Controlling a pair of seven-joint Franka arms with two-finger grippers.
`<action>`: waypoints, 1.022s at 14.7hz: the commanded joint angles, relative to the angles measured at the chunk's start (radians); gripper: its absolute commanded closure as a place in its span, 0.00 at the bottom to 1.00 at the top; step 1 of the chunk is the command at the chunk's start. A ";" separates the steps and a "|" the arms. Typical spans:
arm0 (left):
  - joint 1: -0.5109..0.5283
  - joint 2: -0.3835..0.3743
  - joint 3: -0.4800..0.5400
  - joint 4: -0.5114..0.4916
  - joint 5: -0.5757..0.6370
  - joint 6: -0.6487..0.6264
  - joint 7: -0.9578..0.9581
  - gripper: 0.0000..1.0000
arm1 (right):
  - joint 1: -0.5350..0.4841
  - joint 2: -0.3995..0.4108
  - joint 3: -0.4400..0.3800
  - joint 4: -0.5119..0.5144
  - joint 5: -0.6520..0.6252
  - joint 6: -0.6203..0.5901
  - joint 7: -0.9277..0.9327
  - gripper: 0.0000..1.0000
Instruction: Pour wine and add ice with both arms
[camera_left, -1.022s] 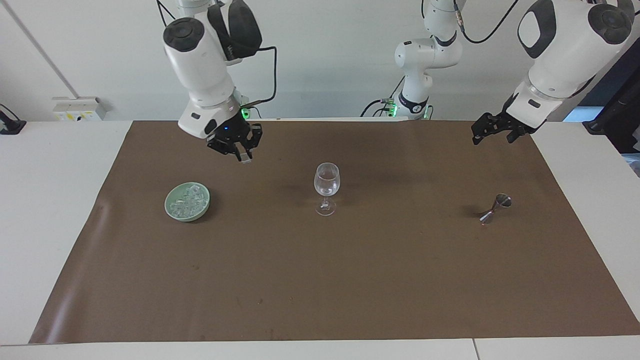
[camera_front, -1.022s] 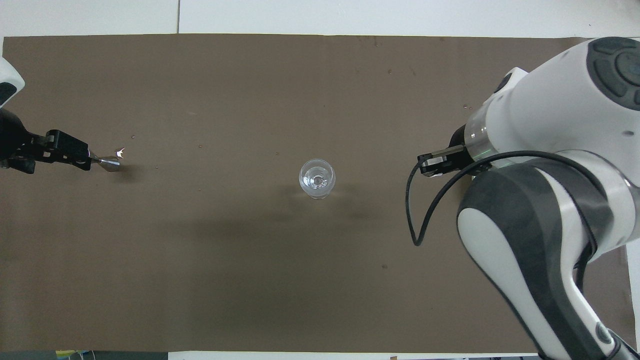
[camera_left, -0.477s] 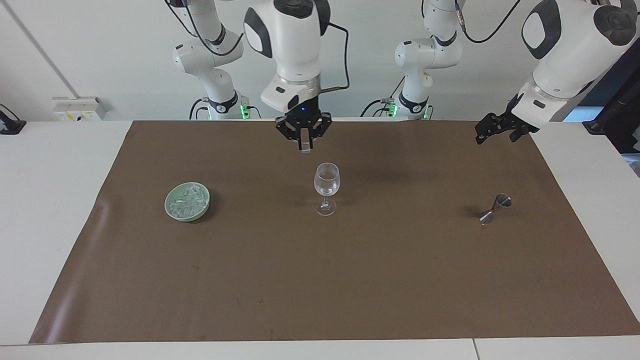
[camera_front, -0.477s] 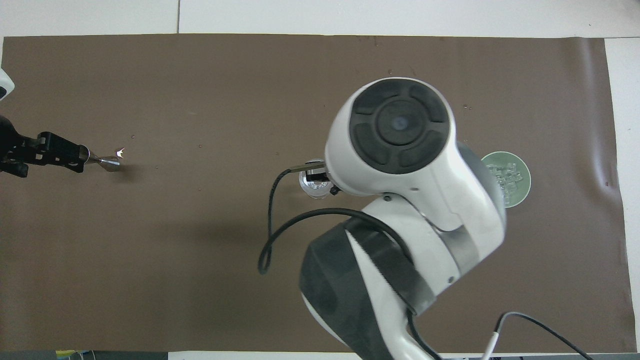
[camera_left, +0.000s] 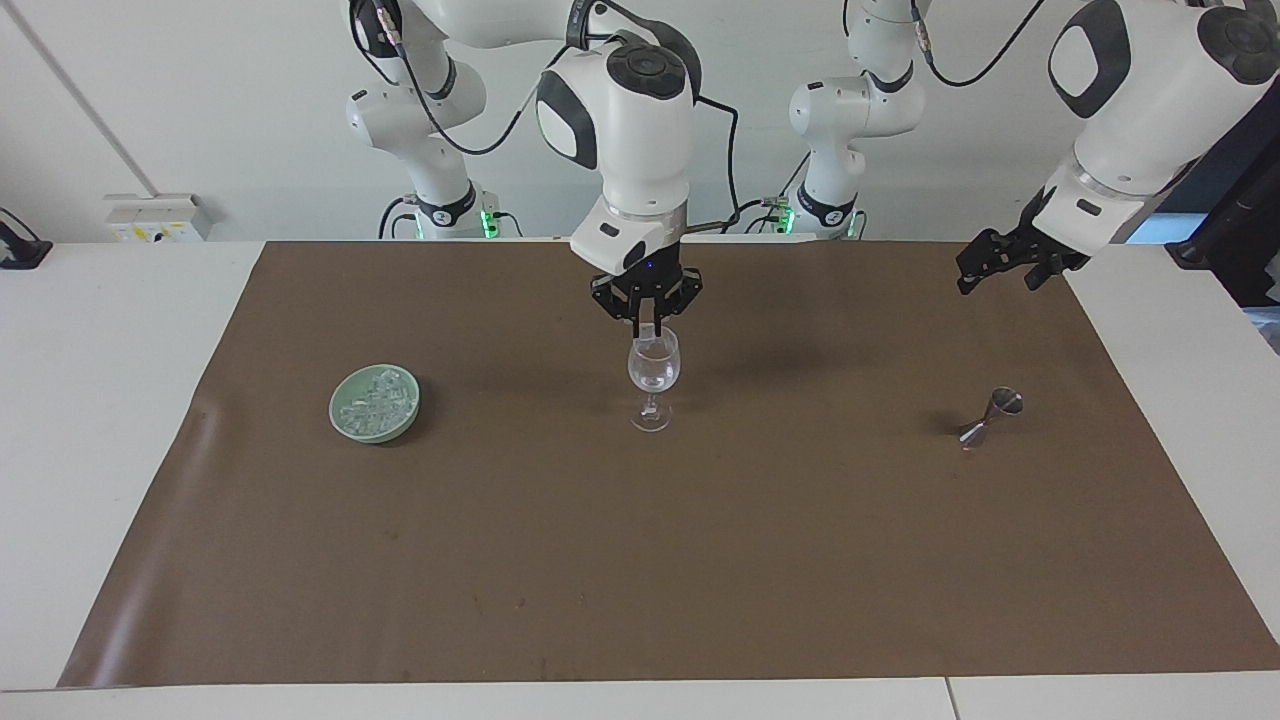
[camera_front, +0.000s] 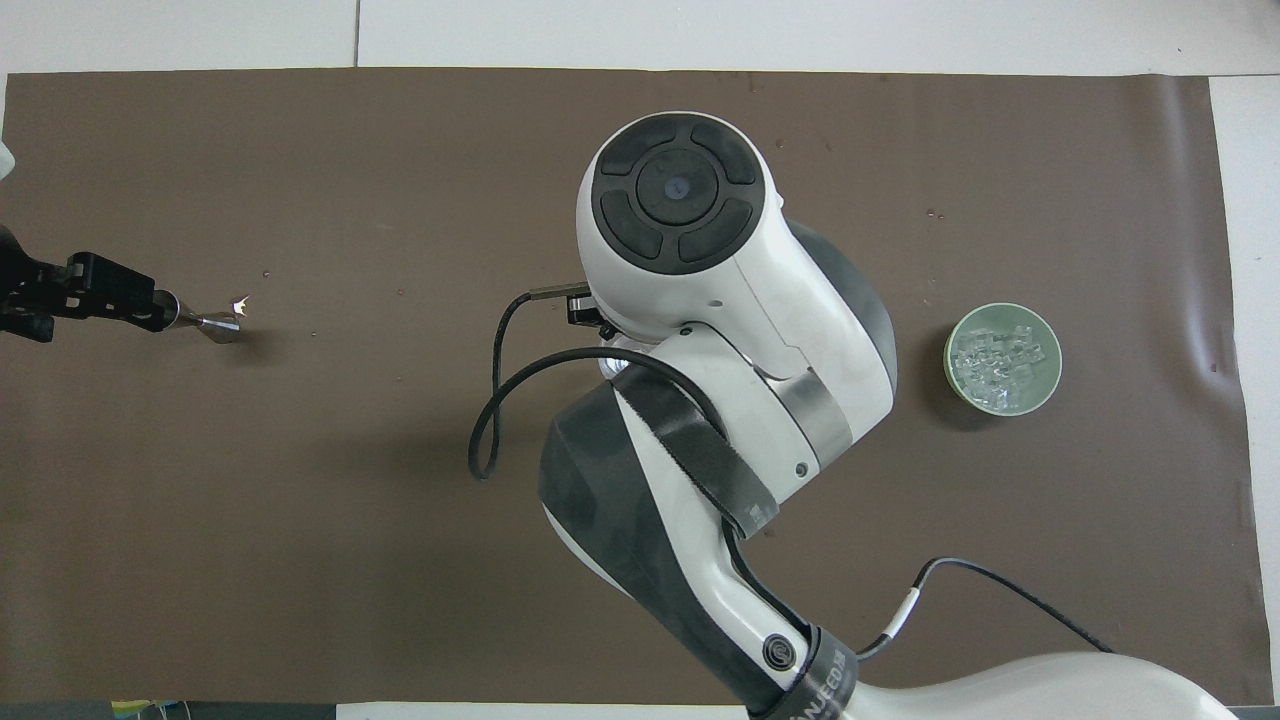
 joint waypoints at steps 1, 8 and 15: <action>0.000 -0.037 0.005 -0.052 -0.013 0.042 0.036 0.00 | 0.002 -0.007 0.011 -0.039 0.005 0.030 0.035 1.00; -0.010 -0.076 0.002 -0.105 -0.010 0.051 0.032 0.00 | 0.017 -0.061 0.011 -0.184 0.005 0.130 0.047 1.00; -0.004 -0.062 0.003 -0.072 0.009 0.030 0.045 0.00 | 0.017 -0.076 0.011 -0.221 0.008 0.144 0.047 0.93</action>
